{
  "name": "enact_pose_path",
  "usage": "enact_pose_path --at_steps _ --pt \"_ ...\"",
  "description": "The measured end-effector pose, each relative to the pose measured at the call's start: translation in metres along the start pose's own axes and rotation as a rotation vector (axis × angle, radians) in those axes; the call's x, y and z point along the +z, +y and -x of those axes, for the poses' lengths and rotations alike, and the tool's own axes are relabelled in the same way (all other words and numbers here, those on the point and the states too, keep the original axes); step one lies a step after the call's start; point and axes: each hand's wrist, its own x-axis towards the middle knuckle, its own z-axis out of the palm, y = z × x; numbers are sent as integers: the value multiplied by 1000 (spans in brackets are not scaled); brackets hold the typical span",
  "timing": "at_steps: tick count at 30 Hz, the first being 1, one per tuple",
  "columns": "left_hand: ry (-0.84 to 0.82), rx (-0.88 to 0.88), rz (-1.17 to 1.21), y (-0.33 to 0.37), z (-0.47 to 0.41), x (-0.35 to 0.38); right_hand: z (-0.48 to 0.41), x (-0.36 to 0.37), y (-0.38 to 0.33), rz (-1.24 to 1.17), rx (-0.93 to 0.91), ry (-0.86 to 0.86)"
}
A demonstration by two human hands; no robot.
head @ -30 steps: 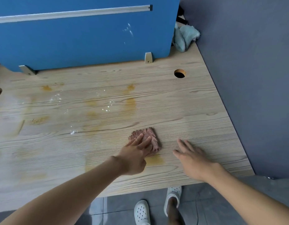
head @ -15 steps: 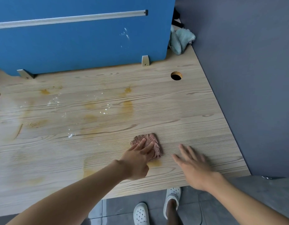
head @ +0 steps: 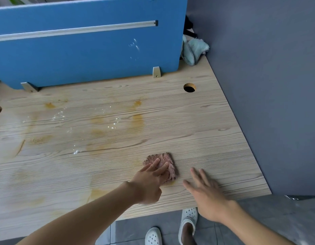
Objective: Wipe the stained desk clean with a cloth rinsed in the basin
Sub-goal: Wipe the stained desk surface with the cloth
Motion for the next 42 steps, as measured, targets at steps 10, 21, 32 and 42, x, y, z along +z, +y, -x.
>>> enact_pose_path --at_steps 10,21,32,42 --pt "-2 1 -3 8 19 12 6 4 21 17 10 28" --pt "23 1 26 20 23 18 6 16 34 -77 0 93" --pt "22 6 37 35 22 25 10 25 42 -133 -12 177" --pt "41 17 42 58 19 25 8 32 41 -133 4 135"
